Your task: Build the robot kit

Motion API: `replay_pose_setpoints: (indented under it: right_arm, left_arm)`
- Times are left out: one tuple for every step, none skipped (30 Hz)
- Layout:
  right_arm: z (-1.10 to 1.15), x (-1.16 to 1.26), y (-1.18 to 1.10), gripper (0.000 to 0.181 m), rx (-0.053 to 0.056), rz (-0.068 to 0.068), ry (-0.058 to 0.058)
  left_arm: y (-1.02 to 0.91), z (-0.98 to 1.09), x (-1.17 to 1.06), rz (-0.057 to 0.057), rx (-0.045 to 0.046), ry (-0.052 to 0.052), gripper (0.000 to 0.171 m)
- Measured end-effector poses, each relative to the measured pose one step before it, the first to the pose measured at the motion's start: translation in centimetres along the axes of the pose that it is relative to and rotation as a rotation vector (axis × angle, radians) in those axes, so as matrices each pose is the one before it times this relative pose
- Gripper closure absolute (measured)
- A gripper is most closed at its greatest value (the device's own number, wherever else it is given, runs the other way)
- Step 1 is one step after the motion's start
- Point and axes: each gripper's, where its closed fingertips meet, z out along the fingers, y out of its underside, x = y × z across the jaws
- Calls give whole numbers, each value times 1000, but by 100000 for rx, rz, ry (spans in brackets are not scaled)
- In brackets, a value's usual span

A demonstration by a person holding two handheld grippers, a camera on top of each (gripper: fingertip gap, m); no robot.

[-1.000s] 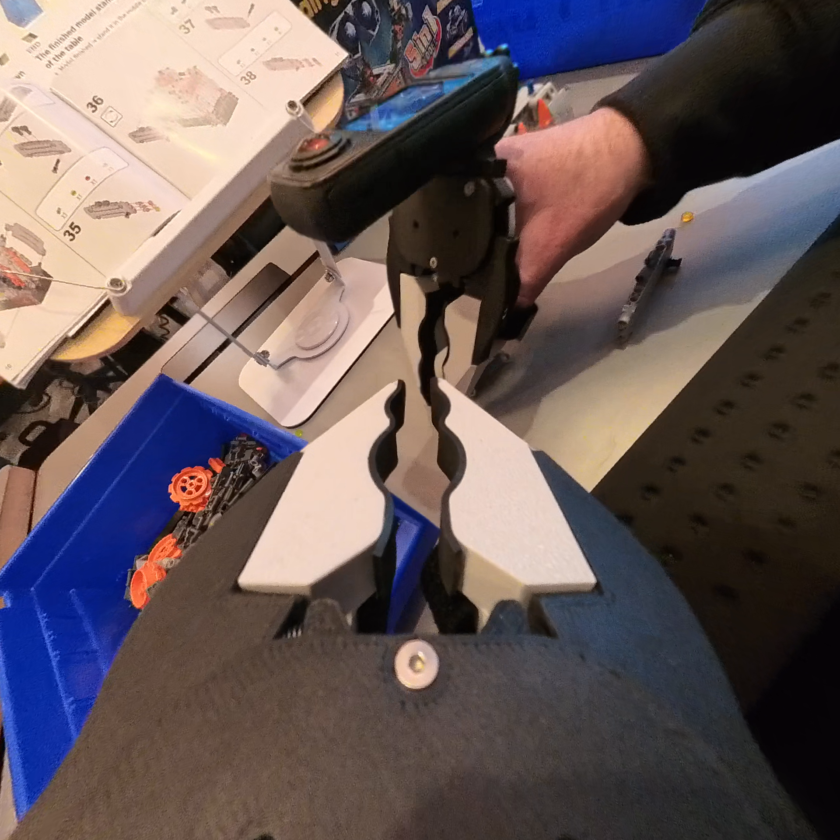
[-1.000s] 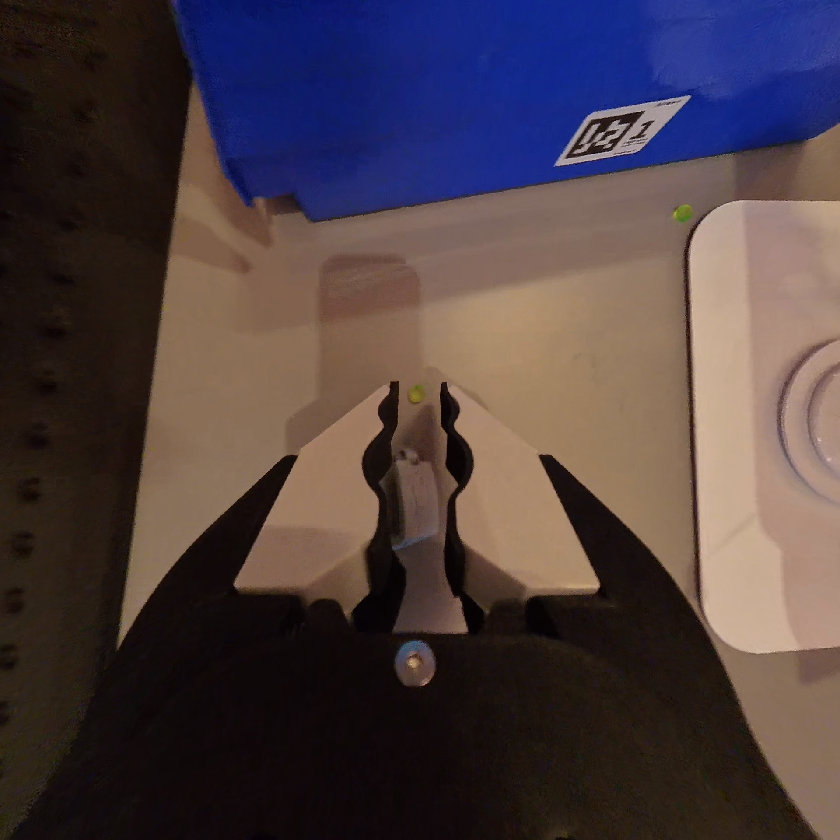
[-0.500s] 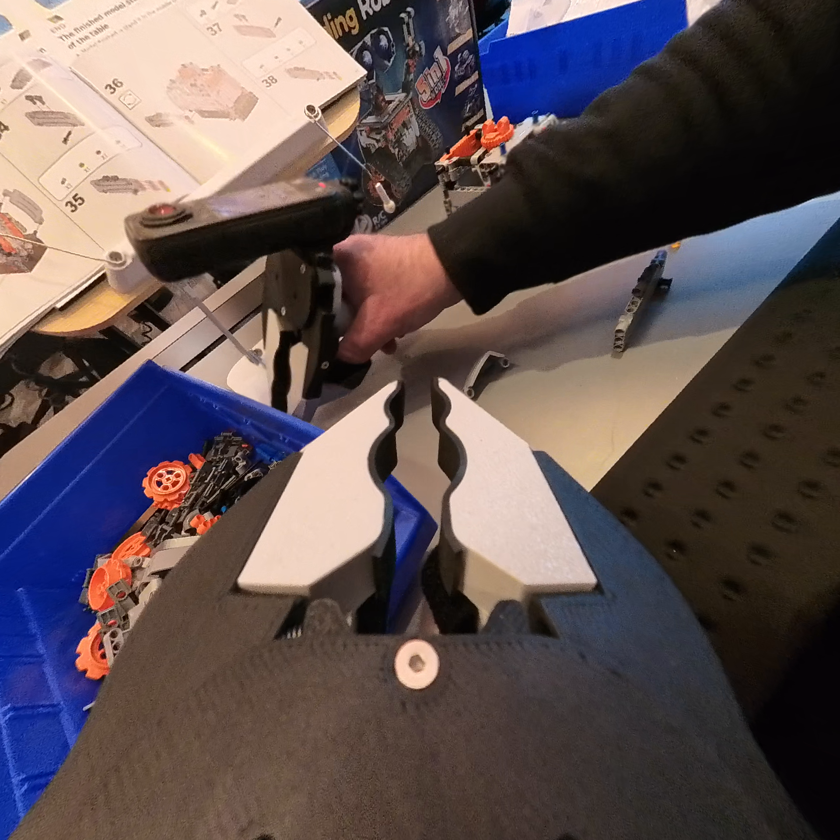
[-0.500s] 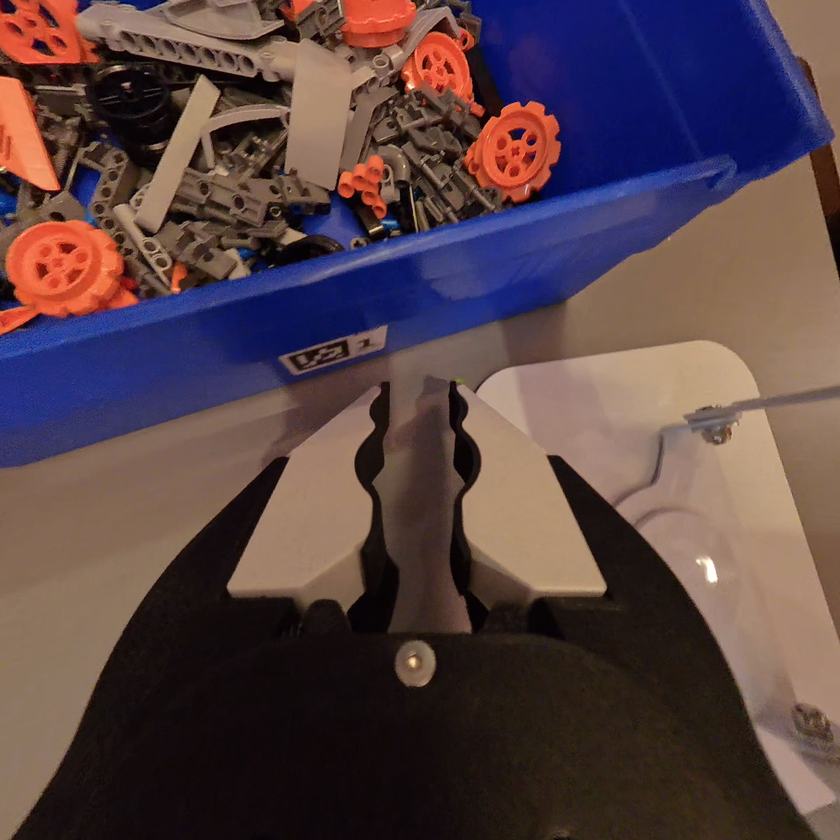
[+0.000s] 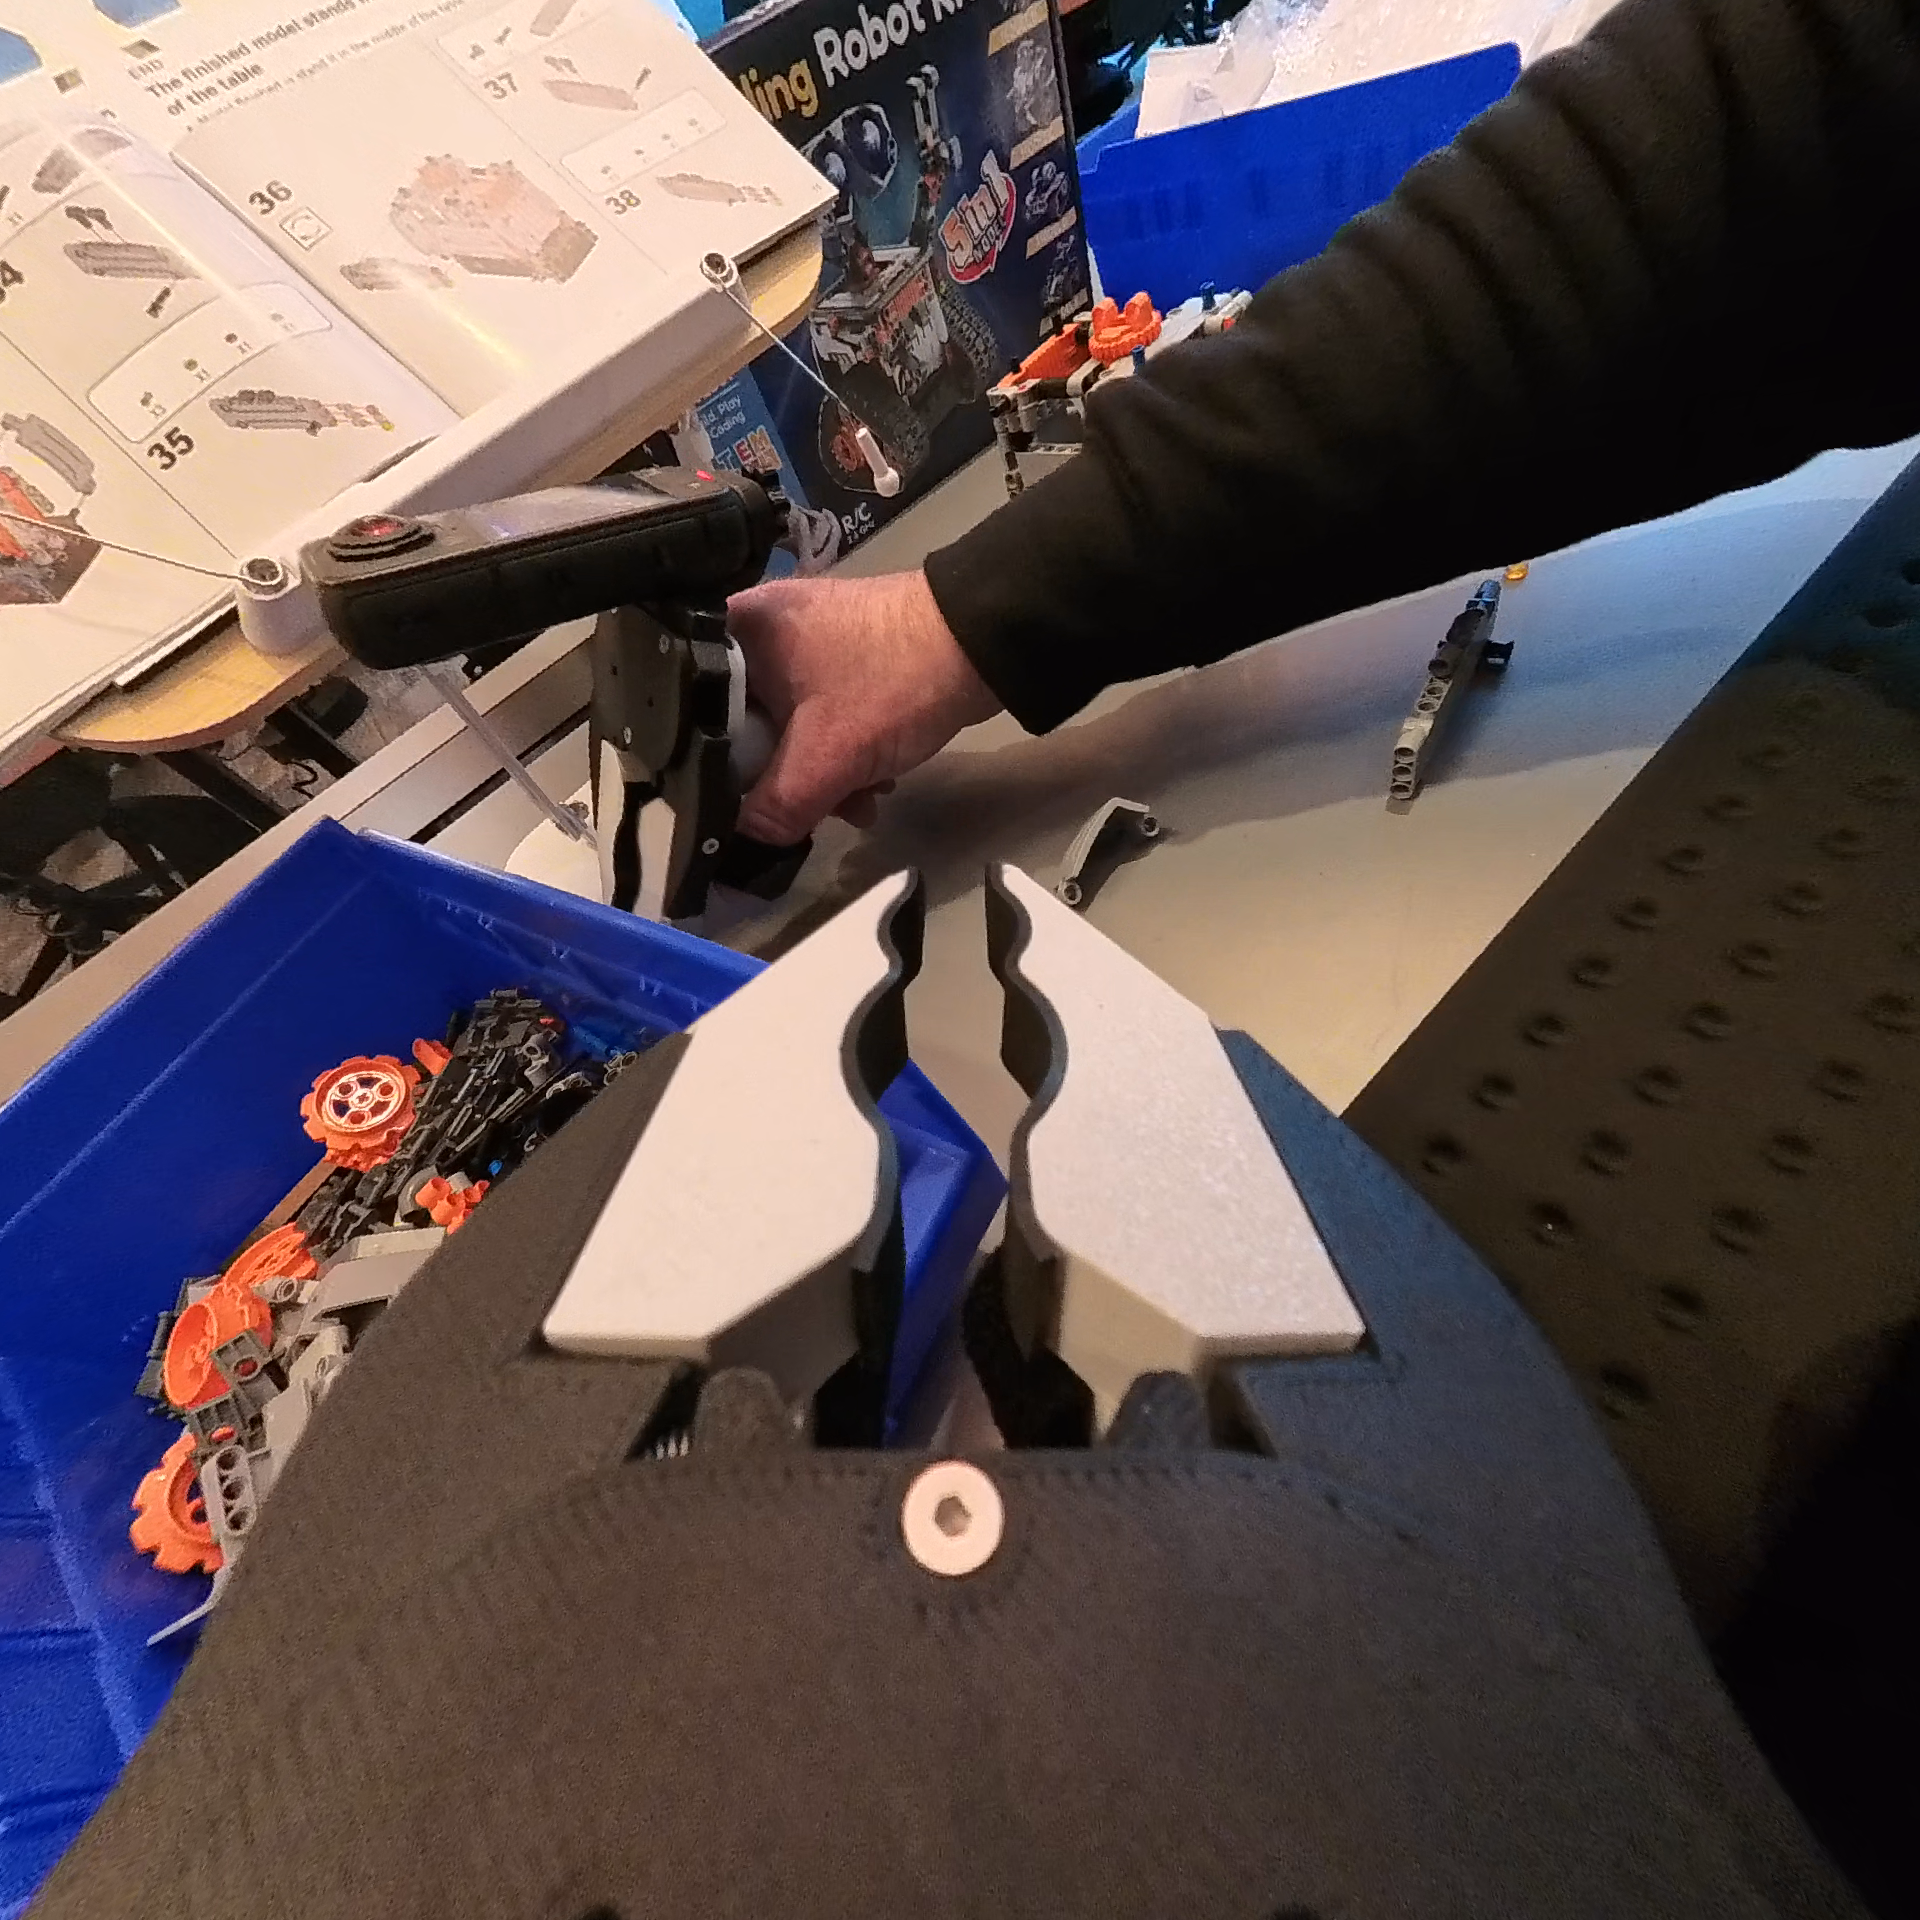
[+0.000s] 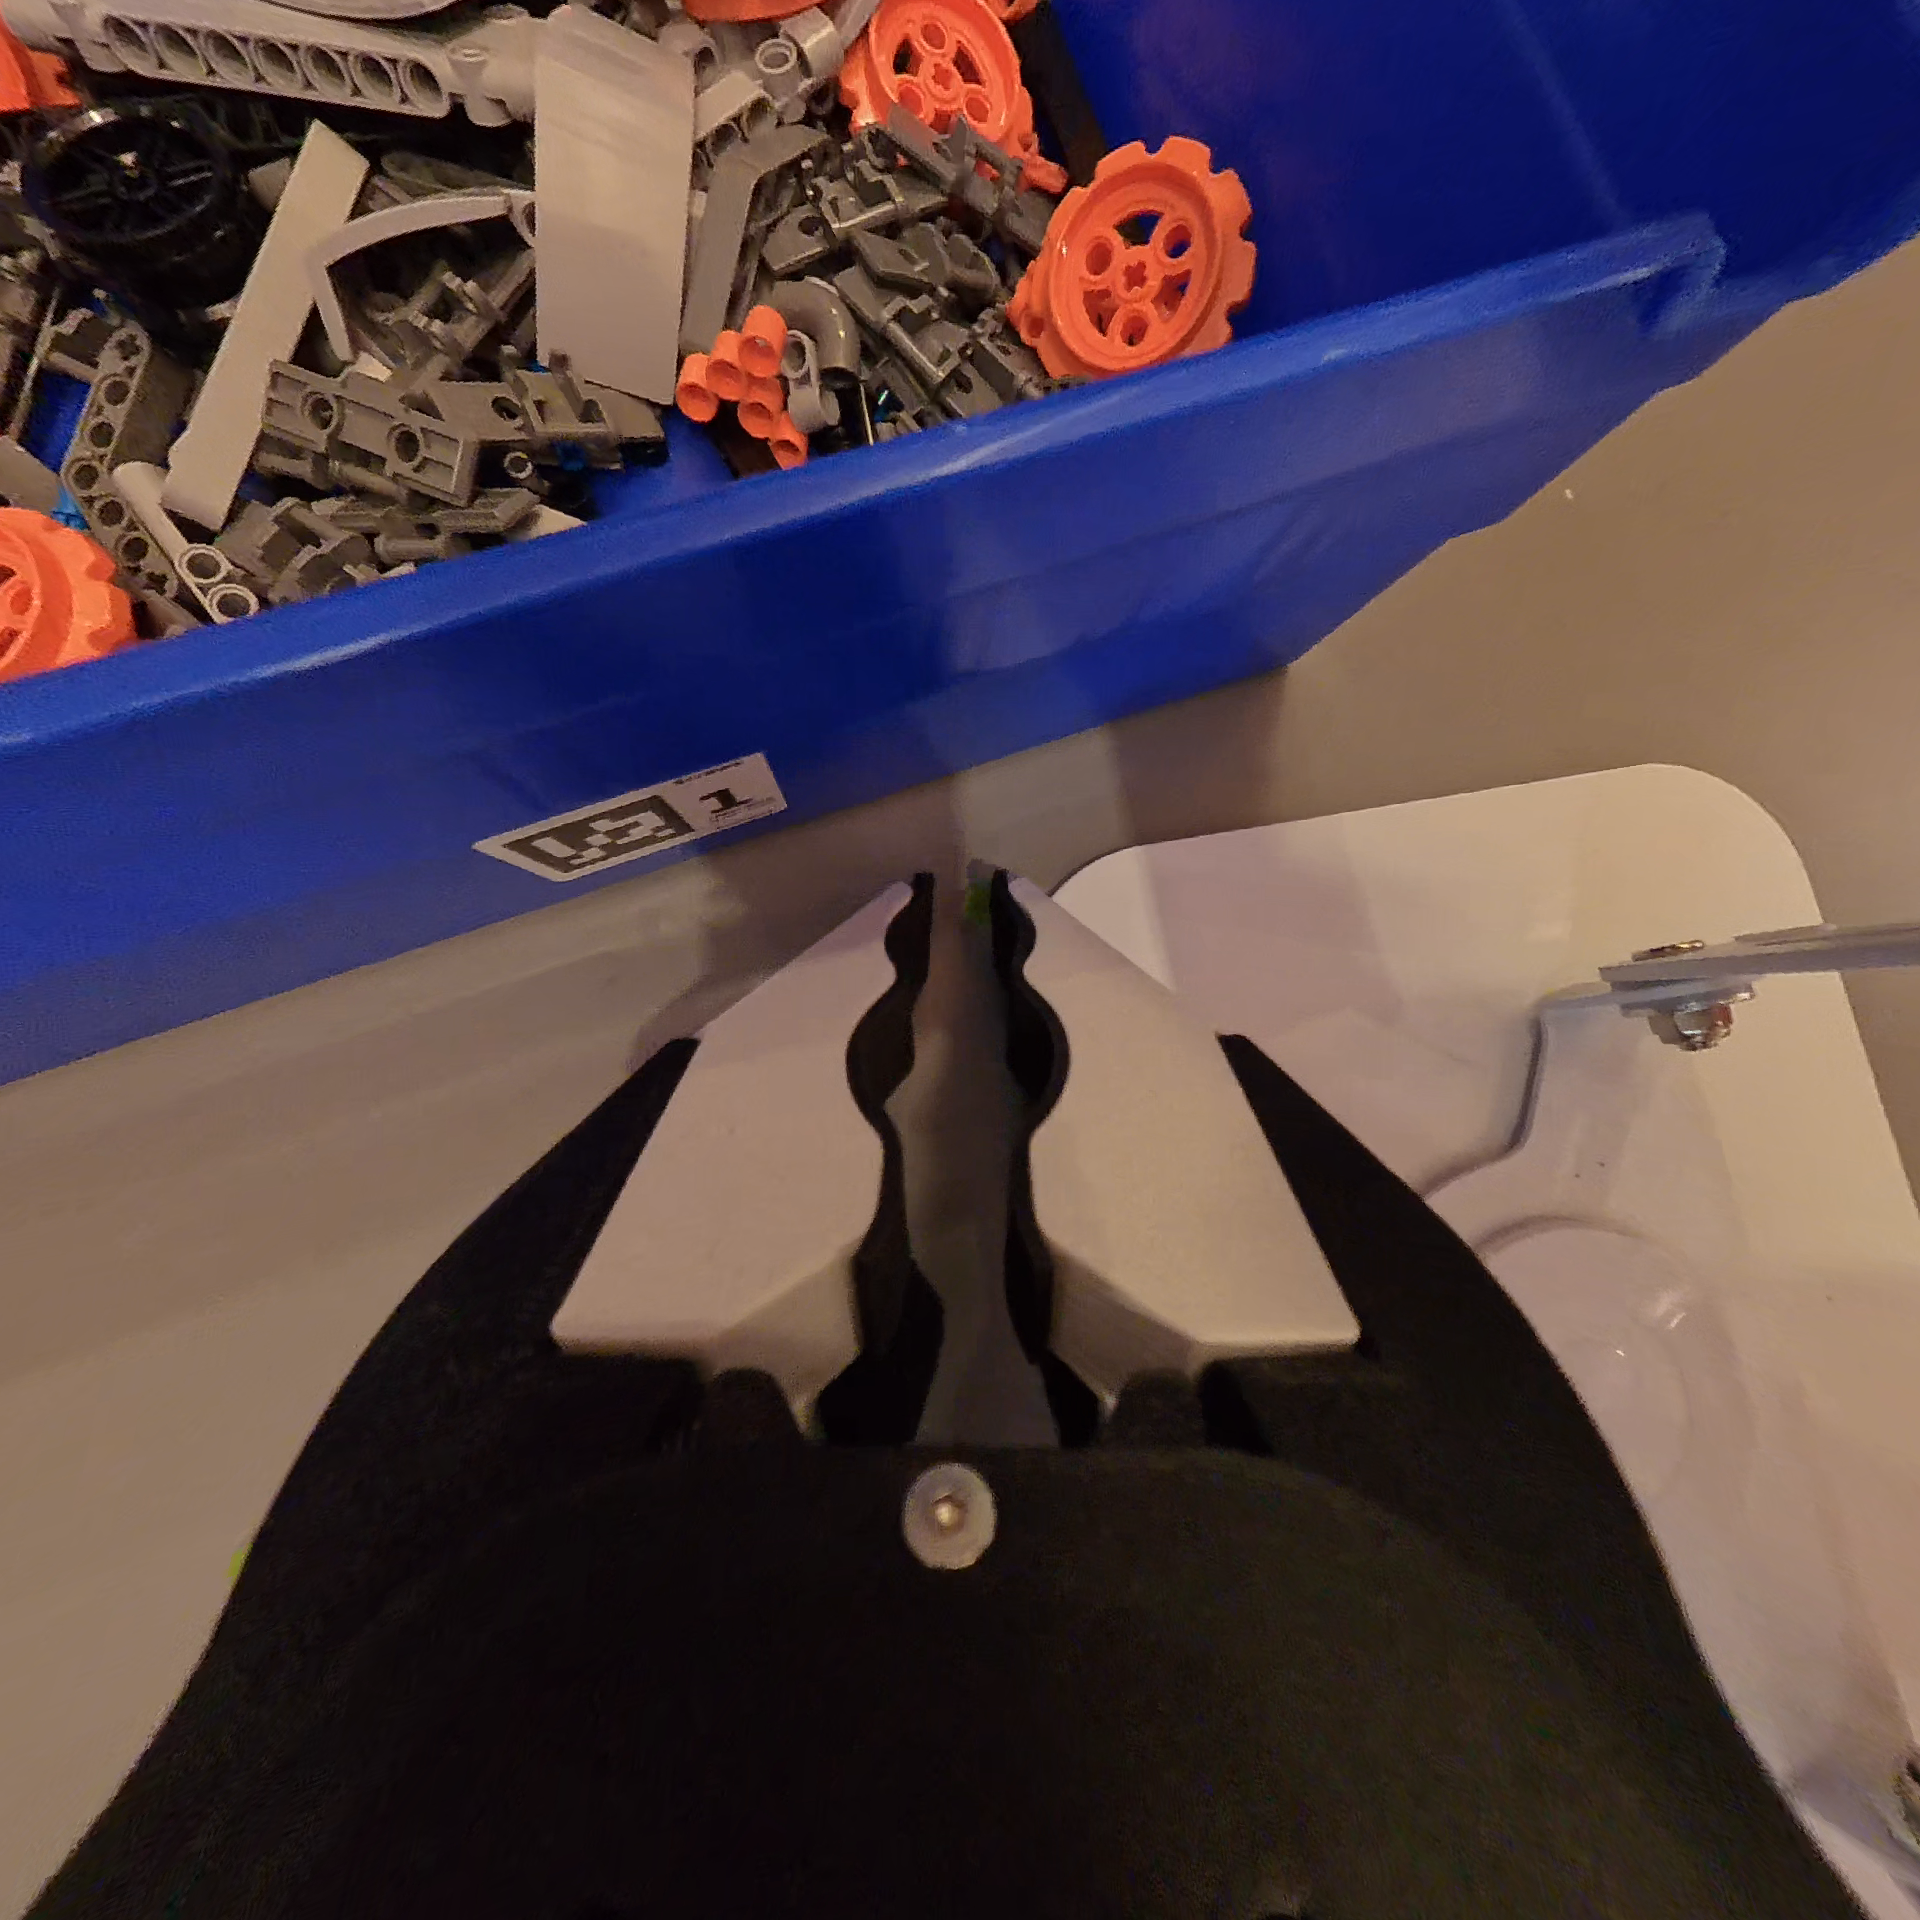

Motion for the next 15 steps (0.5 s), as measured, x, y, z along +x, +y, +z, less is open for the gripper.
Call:
replay_pose_setpoints:
  right_arm:
    - [-47,67,39,174,-368,320,118]
    - [-37,-24,46,175,-312,399,-32]
    - [-75,-170,40,177,-431,14,-633]
    - [-133,-226,118,179,-810,-372,-513]
    - [-171,-302,183,180,-855,-681,-363]
    - [-247,-387,259,180,-712,-572,-489]
    - [-323,-507,345,180,-863,-73,-1156]
    - [-411,-645,420,181,-1088,90,-1700]
    - [-423,-696,487,181,-1009,-404,-1471]
    - [-437,-721,514,181,-941,-688,-1292]
    - [-414,-670,471,177,-659,-425,-1105]
    - [-395,-566,303,171,281,76,-968]
    - [-422,-410,88,165,1547,856,-781]
    - [-379,-160,80,161,1493,1611,-251]
    - [-237,-33,181,161,604,1211,-139]
  left_arm:
    - [21,10,29,255,-221,101,162]
    - [-10,-14,26,360,-51,-29,162]
    - [-48,-21,31,157,123,160,162]
    - [-38,-3,26,-21,49,188,162]
    - [-36,4,-22,128,25,-52,162]
    - [-53,-18,4,180,83,34,162]
    - [-74,-15,45,83,170,300,162]
    - [-75,-22,45,115,232,169,162]
    - [-69,-33,80,287,315,304,162]
    - [-69,-15,101,301,300,353,162]
    - [-66,-10,101,204,371,338,162]
    - [-45,26,135,100,414,610,162]
    - [-20,37,122,98,282,553,162]
    - [12,48,82,249,104,210,162]
    - [27,56,60,142,-62,186,162]
